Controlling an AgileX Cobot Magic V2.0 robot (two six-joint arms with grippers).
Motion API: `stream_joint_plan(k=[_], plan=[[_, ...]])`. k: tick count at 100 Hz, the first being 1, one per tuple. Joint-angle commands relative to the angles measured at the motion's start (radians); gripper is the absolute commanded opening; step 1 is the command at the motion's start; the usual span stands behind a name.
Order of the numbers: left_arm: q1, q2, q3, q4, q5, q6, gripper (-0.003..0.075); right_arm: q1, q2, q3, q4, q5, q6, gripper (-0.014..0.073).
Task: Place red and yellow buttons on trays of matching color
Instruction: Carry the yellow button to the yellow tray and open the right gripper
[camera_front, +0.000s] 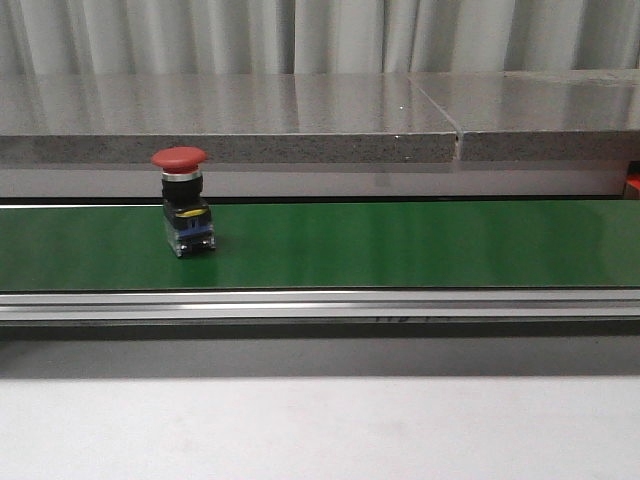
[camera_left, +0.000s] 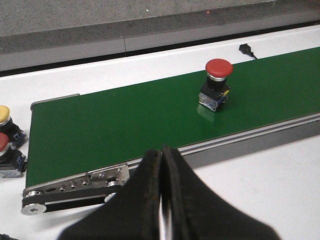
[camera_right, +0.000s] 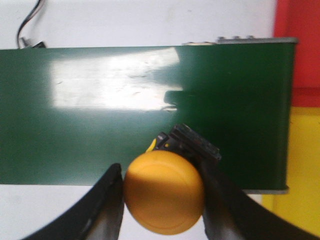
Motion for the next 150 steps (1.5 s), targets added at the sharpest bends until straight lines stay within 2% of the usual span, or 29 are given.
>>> stream_joint_plan(k=[1, 24, 45, 64, 124, 136, 150], plan=[[-0.006, 0.008, -0.027, -0.017, -0.077, -0.007, -0.0021, -0.084, -0.052, 0.000, -0.001, -0.039, 0.012, 0.0246], [-0.006, 0.008, -0.027, -0.017, -0.077, -0.007, -0.0021, -0.291, -0.052, 0.059, -0.001, -0.093, 0.082, 0.0246], [-0.006, 0.008, -0.027, -0.017, -0.077, -0.007, -0.0021, -0.410, -0.051, 0.152, -0.001, -0.201, 0.097, 0.0246], [-0.006, 0.008, -0.027, -0.017, -0.077, -0.007, -0.0021, -0.428, -0.025, 0.224, 0.004, -0.346, 0.097, 0.0246], [-0.006, 0.008, -0.027, -0.017, -0.077, -0.007, -0.0021, -0.428, 0.157, 0.258, 0.099, -0.479, 0.097, 0.0253], [-0.006, 0.008, -0.027, -0.017, -0.077, -0.007, -0.0021, -0.428, 0.171, 0.258, 0.133, -0.477, 0.097, 0.0325], [-0.006, 0.008, -0.027, -0.017, -0.077, -0.007, -0.0021, -0.427, 0.170, 0.258, 0.143, -0.472, 0.095, 0.0521]])
